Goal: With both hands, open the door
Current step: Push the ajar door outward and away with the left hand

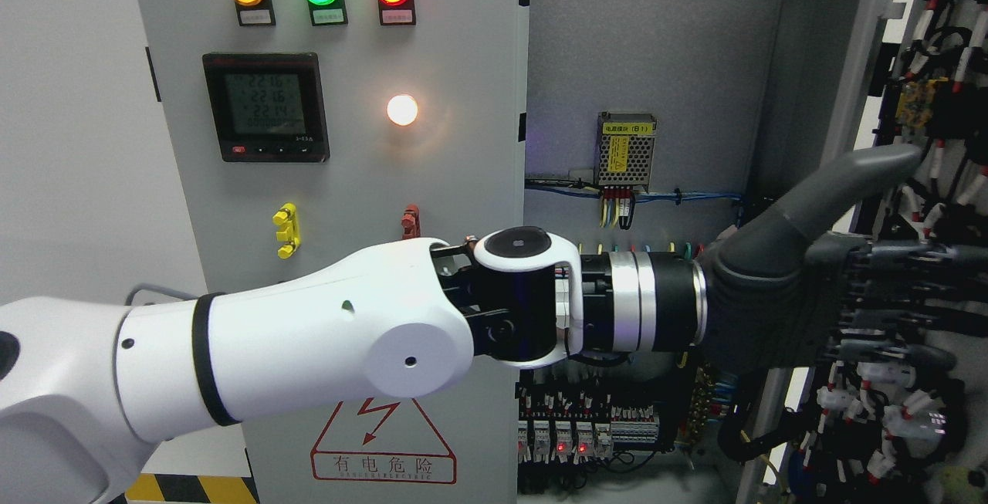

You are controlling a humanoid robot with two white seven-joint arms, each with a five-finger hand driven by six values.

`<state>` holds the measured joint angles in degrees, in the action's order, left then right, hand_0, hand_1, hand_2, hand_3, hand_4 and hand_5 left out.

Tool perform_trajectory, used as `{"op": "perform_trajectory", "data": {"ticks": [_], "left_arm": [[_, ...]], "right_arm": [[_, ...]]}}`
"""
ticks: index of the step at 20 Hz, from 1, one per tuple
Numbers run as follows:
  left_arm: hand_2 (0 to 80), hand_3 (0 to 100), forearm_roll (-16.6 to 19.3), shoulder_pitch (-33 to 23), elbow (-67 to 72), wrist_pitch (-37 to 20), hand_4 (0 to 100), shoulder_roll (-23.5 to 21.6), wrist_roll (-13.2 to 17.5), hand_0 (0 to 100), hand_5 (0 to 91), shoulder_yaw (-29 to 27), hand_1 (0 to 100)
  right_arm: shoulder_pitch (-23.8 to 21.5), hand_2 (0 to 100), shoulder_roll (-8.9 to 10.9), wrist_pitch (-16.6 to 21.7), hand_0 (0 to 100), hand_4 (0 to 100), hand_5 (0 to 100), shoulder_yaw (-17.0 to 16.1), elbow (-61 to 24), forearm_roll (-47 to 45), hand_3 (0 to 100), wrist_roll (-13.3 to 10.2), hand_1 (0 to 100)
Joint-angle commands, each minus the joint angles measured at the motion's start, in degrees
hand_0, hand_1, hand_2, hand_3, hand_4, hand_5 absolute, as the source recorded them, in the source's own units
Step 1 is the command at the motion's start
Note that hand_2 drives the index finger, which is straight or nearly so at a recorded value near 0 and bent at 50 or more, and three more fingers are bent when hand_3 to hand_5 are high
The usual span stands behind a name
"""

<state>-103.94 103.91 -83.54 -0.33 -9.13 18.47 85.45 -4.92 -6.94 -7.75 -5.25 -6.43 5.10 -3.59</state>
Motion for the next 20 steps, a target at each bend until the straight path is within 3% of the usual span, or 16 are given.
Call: {"op": "perform_trajectory", "data": {"ticks": [1,10,20], "left_arm": [[0.0,0,3.7,-1.4,3.7,-0.2,0,12.6,-2.9,0,0.0,-3.5,0],[0.0,0,5.4,-3.1,13.0,-0.2,0,19.2,-4.0,0,0.0,-3.5,0],[0.0,0,5.5,-3.6,13.8,0.0,0,18.9,-3.9,0,0.0,-4.8,0]], "right_arm": [[0.0,0,0.0,0.0,0,0,0,0.0,0.0,0.0,0,0.0,0],[0.0,0,0.0,0.0,0,0,0,0.0,0.0,0.0,0,0.0,0],[0.0,0,0.0,0.0,0,0,0,0.0,0.0,0.0,0,0.0,0]]}}
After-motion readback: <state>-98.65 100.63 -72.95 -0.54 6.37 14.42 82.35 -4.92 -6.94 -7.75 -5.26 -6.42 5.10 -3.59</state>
